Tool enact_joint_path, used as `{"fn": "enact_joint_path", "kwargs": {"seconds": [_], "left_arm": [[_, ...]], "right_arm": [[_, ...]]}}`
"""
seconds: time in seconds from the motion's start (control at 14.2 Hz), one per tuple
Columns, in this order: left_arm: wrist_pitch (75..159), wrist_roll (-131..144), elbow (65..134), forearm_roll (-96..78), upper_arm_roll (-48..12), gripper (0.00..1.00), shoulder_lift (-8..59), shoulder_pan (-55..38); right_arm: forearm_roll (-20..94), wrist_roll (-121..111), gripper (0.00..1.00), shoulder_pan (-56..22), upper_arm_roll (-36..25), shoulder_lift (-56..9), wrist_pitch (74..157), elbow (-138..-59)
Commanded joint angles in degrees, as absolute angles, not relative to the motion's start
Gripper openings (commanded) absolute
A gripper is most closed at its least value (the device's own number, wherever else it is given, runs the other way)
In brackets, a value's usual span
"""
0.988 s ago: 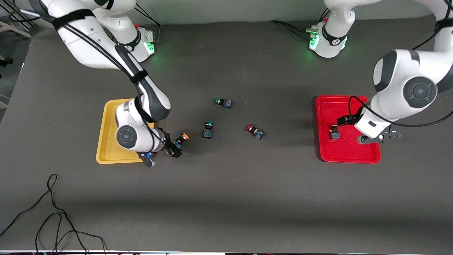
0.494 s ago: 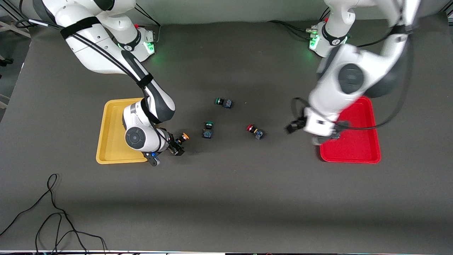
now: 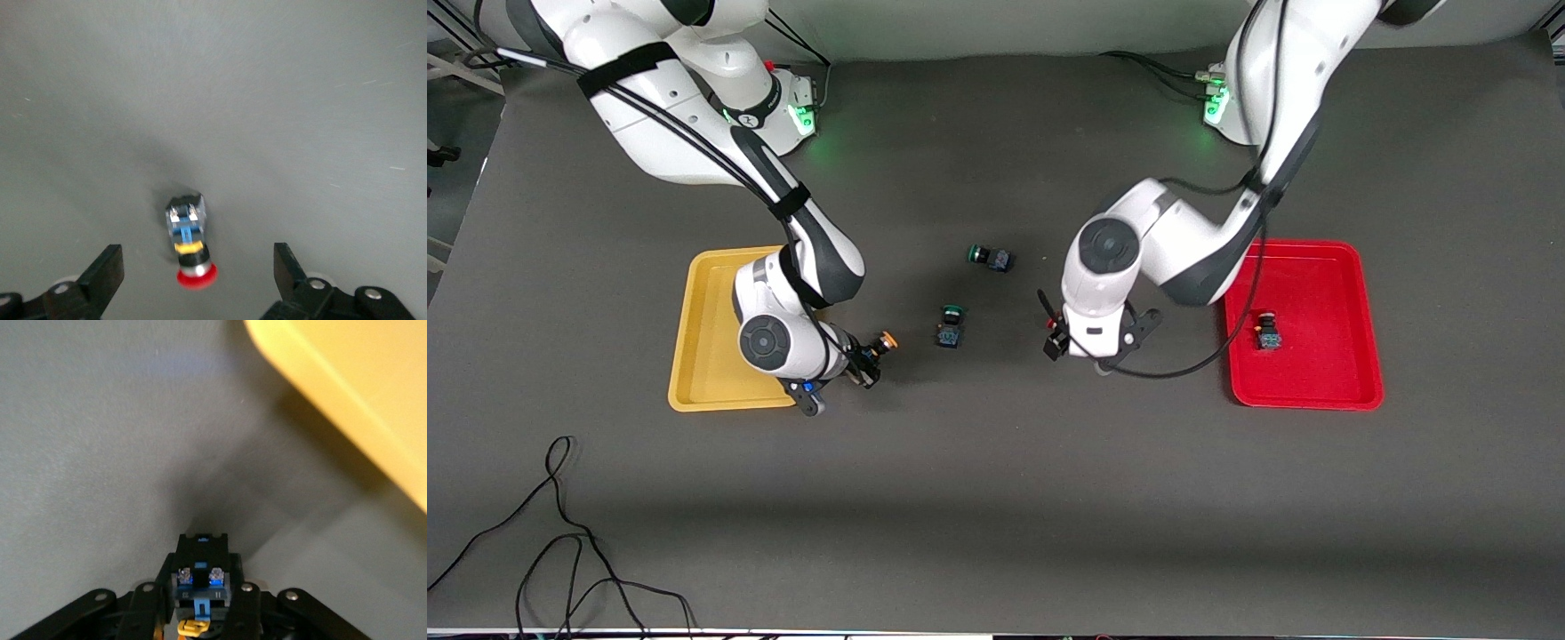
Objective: Place red and yellow buttons in trays
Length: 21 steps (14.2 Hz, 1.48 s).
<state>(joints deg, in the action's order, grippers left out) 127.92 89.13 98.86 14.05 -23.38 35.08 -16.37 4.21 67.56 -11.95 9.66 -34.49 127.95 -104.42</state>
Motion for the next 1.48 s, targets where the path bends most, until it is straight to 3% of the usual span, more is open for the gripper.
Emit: {"fn": "enact_joint_path", "kwargs": {"seconds": [0.0, 0.21, 0.28, 0.42, 0.56, 0.78, 1.06, 1.27, 1.41], "left_arm": [[127.9, 91.9, 96.4, 16.3, -22.6, 1.0, 39.3, -17.6], [129.2, 92.0, 97.3, 16.3, -22.6, 0.98, 40.7, -17.9], [128.9, 92.1, 97.3, 16.3, -22.6, 0.83, 40.7, -18.5], [128.8, 92.5, 97.4, 16.3, -22.6, 0.35, 40.8, -18.6], [128.2, 92.5, 97.4, 16.3, -22.6, 0.12, 40.8, -18.8], [126.7, 90.6, 96.2, 16.5, -22.4, 0.07, 39.7, -18.5], [113.7, 74.1, 91.6, 12.9, -23.6, 0.04, 31.4, -16.5], [106.6, 50.1, 95.4, 6.1, -23.5, 0.0, 22.6, -9.8], [106.0, 36.4, 104.2, 4.8, -23.5, 0.0, 15.0, -2.4]], "right_arm": [[3.6, 58.9, 0.12, -8.5, 8.9, -24.6, 116.8, -105.2], [3.7, 42.2, 0.12, -6.9, 1.5, -19.8, 111.1, -105.6], [4.2, 36.8, 0.12, -6.9, -1.6, -19.8, 111.1, -105.7], [6.7, 28.6, 0.13, -6.7, -6.1, -22.1, 113.0, -106.0], [11.4, 25.8, 0.12, -6.4, -7.6, -24.9, 115.4, -105.8], [14.8, 27.9, 0.13, -6.9, -7.6, -26.7, 116.9, -105.7], [14.9, 30.0, 0.17, -6.2, -7.8, -28.7, 118.3, -105.7], [15.1, 30.1, 0.22, -6.2, -8.2, -30.0, 120.1, -105.8], [15.1, 30.1, 0.29, -6.2, -8.2, -30.1, 120.4, -105.8]]}}
